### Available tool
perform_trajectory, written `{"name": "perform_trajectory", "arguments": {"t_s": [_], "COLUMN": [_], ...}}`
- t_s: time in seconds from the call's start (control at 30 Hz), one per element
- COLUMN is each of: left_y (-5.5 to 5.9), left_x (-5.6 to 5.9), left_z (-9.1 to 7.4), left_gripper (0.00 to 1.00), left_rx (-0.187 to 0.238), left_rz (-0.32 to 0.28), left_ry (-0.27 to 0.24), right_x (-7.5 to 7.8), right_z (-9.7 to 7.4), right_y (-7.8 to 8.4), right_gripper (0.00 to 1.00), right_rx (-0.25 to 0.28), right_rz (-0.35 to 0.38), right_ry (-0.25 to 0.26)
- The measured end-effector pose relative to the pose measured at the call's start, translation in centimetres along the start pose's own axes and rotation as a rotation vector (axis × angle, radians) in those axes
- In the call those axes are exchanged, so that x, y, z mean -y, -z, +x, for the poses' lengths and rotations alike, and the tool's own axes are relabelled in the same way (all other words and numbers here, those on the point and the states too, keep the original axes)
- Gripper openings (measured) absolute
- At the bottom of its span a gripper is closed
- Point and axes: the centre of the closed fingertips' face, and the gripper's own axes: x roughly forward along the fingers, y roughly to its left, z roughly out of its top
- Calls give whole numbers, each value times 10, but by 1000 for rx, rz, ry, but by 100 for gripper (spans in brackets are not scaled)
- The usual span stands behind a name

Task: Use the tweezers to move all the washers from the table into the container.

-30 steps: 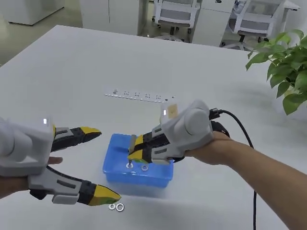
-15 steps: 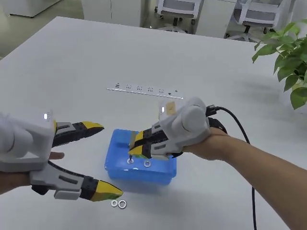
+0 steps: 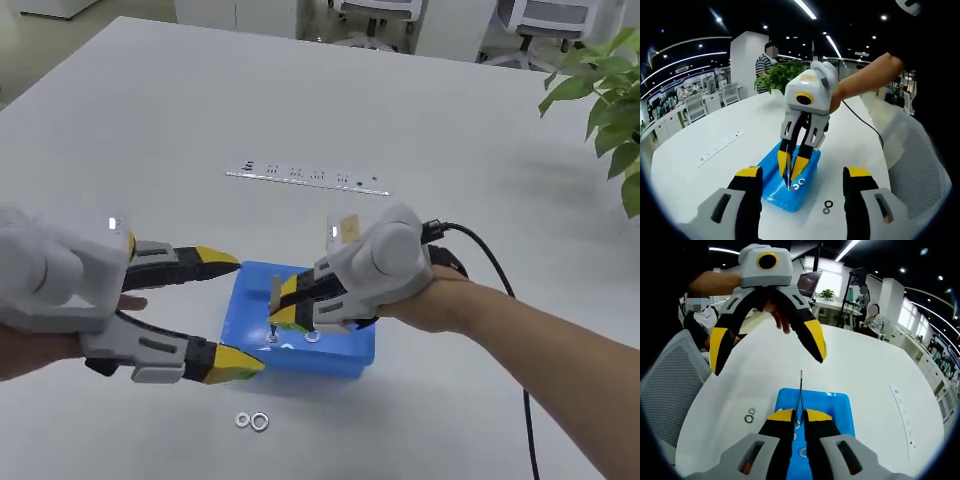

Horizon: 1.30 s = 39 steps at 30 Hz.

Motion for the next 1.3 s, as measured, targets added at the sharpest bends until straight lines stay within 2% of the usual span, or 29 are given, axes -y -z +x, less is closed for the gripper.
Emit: {"name": "perform_trajectory", "arguments": {"t_s": [0.17, 0.5, 0.6, 0.8, 1.13, 1.3], "left_y": [-1, 1, 1, 7, 9, 9], "left_x": [-5, -12, -13, -17, -15, -15], "left_z": [4, 16, 20, 28, 34, 35], "left_gripper": [61, 33, 27, 21, 8, 7], "left_rx": [-2, -44, -53, -83, -95, -96], "left_rz": [13, 70, 80, 116, 143, 149], "left_ry": [16, 51, 64, 73, 99, 104], "right_x": [2, -1, -2, -3, -6, -6], "right_z": [4, 9, 9, 10, 11, 12], "right_y": [4, 10, 11, 14, 17, 17], "right_gripper": [8, 8, 9, 9, 9, 9], "right_rx": [-3, -17, -18, -28, -38, -39], "right_rz": [11, 12, 10, 5, -4, -4], "right_ry": [-5, -17, -20, -25, -35, -39]}}
